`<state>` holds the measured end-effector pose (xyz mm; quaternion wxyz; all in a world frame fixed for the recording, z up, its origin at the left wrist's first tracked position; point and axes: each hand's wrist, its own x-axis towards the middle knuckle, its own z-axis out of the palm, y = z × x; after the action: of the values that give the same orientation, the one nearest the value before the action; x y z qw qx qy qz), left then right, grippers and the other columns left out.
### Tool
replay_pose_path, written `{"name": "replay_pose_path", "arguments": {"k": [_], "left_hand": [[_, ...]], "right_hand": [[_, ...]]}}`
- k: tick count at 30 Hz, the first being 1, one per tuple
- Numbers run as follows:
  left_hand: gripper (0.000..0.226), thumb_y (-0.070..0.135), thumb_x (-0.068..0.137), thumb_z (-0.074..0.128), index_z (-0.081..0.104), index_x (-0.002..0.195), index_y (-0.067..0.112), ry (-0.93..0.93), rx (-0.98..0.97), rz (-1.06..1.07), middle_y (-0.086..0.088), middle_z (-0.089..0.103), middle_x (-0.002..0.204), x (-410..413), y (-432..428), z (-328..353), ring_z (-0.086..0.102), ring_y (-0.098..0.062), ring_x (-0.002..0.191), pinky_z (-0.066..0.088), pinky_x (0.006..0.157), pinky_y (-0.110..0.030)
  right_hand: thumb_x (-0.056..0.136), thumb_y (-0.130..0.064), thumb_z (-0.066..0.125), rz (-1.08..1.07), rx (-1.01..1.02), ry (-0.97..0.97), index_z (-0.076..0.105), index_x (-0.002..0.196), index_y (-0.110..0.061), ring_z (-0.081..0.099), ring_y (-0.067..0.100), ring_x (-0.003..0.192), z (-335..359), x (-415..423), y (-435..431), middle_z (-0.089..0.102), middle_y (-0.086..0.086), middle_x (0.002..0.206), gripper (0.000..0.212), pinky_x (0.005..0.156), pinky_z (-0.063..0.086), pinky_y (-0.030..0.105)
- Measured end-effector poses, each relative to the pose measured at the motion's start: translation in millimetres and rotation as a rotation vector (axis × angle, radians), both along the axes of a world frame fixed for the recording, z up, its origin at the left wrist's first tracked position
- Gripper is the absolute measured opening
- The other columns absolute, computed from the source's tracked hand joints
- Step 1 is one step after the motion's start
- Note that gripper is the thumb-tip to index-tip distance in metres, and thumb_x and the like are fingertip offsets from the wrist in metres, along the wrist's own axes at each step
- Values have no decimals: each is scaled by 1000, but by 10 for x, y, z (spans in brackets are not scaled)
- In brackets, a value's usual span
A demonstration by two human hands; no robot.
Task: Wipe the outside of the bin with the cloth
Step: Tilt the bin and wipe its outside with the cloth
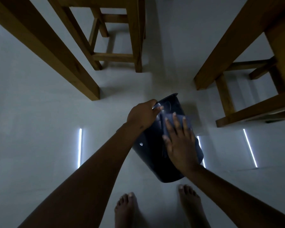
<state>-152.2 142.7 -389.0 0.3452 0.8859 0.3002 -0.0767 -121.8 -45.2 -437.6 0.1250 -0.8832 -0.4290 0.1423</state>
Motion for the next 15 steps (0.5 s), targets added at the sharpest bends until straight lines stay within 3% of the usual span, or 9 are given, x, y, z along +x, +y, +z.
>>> {"name": "replay_pose_path", "arguments": {"k": [4, 8, 11, 15], "left_hand": [[23, 40, 98, 41, 49, 110, 22, -29, -105, -45, -9, 67, 103, -207, 100, -22, 63, -28, 92, 49, 78, -36], [20, 43, 98, 40, 52, 97, 26, -46, -85, -7, -2, 68, 91, -405, 131, -107, 64, -25, 85, 52, 78, -38], [23, 42, 98, 40, 54, 104, 25, -86, -89, -19, -2, 68, 98, -326, 128, -96, 64, -24, 90, 50, 80, -36], [25, 40, 98, 40, 54, 111, 24, -74, -54, -19, -6, 69, 105, -265, 109, -115, 64, -26, 94, 51, 84, -37]], "right_hand": [[95, -58, 10, -173, 39, 158, 11, 154, -27, 10, 32, 150, -28, 205, -94, 4, -2, 164, 67, 114, 29, 57], [99, -56, 6, -40, -54, 72, 4, 155, -29, 11, 36, 149, -20, -124, -247, 6, 6, 164, 63, 112, 28, 62], [99, -55, 3, 21, -49, 18, 0, 155, -32, 9, 36, 149, 2, -85, -113, 3, 5, 165, 60, 113, 24, 62], [98, -56, 5, -71, 1, 69, 5, 155, -29, 9, 34, 149, 54, 200, 123, 5, 3, 165, 63, 114, 28, 58]]}}
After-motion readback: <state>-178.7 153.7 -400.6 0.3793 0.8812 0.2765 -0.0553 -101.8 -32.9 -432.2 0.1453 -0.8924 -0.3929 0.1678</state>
